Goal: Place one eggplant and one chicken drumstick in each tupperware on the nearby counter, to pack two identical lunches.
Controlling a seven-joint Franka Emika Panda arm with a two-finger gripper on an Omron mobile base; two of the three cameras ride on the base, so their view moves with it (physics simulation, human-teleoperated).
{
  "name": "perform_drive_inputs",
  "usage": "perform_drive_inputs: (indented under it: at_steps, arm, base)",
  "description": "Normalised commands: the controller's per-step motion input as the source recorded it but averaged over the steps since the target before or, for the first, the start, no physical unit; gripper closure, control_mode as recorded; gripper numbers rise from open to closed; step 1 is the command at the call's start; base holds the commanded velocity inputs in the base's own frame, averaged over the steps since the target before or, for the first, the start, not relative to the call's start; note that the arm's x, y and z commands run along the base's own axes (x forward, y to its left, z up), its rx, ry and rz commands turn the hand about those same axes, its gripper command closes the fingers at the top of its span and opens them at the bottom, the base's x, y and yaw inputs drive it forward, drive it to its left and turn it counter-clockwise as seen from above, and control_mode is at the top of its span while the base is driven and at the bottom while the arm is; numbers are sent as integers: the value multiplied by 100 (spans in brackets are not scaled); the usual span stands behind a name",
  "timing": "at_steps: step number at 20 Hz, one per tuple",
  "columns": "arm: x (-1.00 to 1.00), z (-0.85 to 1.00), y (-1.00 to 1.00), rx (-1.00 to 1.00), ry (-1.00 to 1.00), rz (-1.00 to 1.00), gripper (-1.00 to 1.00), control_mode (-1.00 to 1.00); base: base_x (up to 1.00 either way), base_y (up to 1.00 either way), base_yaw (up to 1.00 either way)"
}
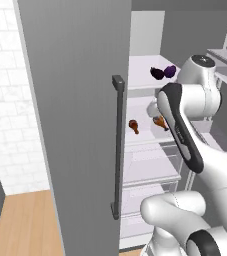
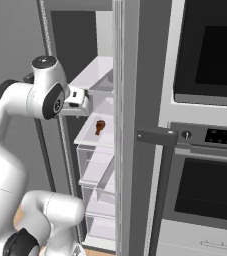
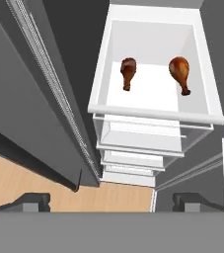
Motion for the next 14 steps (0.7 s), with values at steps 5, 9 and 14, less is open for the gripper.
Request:
perform_drive_inputs:
  at_steps: [5, 9, 14]
  arm:
    - [4, 31, 0, -1, -13, -10, -100, -100]
    - [13, 54, 0, 0, -9, -10, -100, -100]
    - [26, 55, -3, 0, -2, -14, -100, -100]
  base:
    - [0, 0, 0]
    - [0, 0, 0]
    - [0, 0, 0]
